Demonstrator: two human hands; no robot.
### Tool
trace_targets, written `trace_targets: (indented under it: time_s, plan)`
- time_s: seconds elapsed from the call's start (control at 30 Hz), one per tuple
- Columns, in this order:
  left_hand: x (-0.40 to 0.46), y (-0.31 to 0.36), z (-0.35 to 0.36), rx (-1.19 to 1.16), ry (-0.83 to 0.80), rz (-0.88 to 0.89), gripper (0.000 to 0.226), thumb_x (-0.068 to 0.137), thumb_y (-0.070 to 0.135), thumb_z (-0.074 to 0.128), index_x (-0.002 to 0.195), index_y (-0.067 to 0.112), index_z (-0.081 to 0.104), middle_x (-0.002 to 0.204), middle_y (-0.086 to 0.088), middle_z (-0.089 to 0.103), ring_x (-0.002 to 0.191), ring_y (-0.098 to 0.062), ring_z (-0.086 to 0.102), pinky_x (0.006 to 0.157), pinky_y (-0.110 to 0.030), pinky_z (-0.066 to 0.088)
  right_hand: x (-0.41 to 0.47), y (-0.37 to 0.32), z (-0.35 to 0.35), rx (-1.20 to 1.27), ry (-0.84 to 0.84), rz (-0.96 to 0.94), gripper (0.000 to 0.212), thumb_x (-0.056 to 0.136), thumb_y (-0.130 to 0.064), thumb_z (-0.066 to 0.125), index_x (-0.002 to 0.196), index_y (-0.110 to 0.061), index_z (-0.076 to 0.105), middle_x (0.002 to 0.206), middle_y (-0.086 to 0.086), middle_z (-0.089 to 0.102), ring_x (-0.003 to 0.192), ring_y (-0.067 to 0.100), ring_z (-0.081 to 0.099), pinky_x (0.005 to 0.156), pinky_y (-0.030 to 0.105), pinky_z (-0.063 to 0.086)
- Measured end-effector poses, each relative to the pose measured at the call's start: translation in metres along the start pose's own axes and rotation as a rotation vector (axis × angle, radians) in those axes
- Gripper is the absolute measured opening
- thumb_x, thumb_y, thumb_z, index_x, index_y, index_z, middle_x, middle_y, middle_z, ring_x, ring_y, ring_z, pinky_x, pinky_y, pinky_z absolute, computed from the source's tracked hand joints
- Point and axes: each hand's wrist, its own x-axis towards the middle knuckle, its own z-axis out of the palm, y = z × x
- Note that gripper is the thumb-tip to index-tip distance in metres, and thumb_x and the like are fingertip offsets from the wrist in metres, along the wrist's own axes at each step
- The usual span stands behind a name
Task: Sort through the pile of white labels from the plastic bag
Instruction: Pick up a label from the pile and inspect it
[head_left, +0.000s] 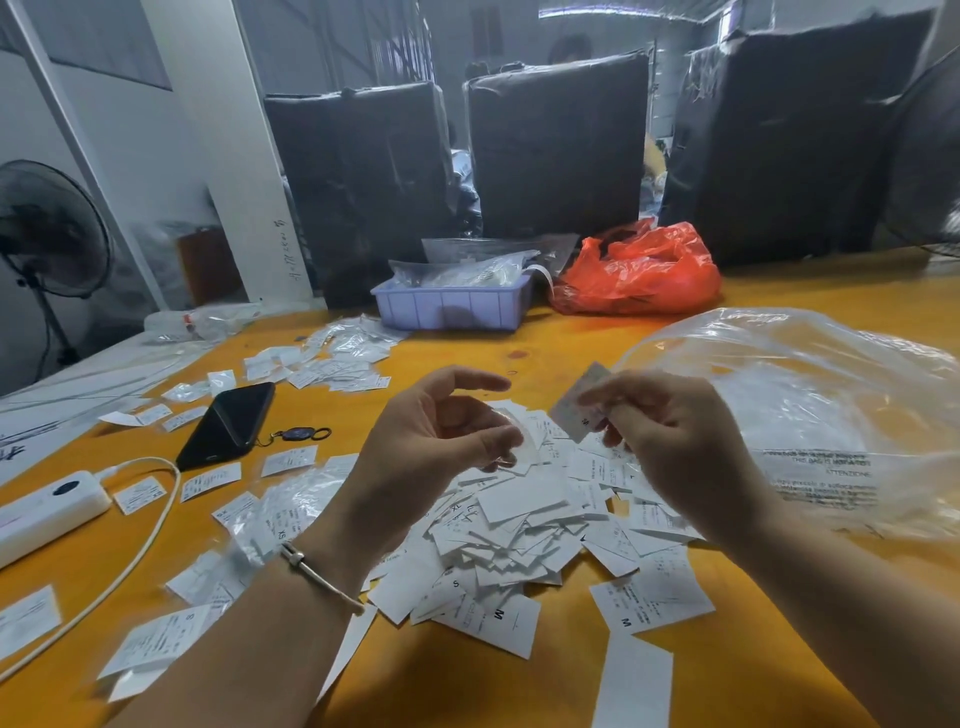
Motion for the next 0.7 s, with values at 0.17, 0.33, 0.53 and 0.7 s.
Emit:
trace_targets:
  time_s: [0.17,0.33,0.53,0.7]
  plan:
    - [-0.0017,0.0007,0.0024,0.030,-0.222,-0.077,0.052,0.073,0.005,0.080,0.120,0.013,0.061,0.084,-0.007,0.074,0.077,-0.018,0.071,0.071,-0.024,0.056,-0.0012,-0.0064,0.0043,0.166,-0.384,0.144,0.016,0.089,-0.027,0.062,0.085,-0.020,0.077,0.075,-0.002,0.072,0.065,0.003,0.059,0.056,0.012,0.043]
    - [-0.0021,0.0011,0.0031,0.171,-0.233,-0.098,0.043,0.080,0.001,0.077,0.118,0.017,0.062,0.093,-0.007,0.076,0.089,-0.019,0.073,0.080,-0.028,0.059,-0.0028,-0.0058,0.0022,0.132,-0.510,0.088,0.031,0.067,-0.047,0.073,0.077,-0.017,0.077,0.070,-0.002,0.070,0.066,0.007,0.061,0.062,0.017,0.045]
    - [0.0015,0.0010,0.0021,0.064,0.068,-0.081,0.039,0.074,0.012,0.080,0.111,0.016,0.066,0.086,-0.009,0.076,0.072,-0.012,0.064,0.064,-0.021,0.049,-0.0008,-0.0036,-0.0002,0.291,-0.434,0.146,0.022,0.069,-0.033,0.074,0.071,-0.011,0.076,0.065,0.009,0.067,0.060,0.011,0.056,0.057,0.016,0.044]
    - [0.0015,-0.0004,0.0048,-0.190,-0.021,-0.161,0.044,0.062,0.031,0.079,0.103,0.014,0.072,0.099,-0.004,0.075,0.087,-0.011,0.068,0.078,-0.025,0.050,-0.0075,-0.0031,0.0090,0.404,-0.256,0.143,0.015,0.074,-0.026,0.074,0.073,-0.012,0.077,0.061,0.002,0.068,0.057,0.008,0.056,0.054,0.015,0.042]
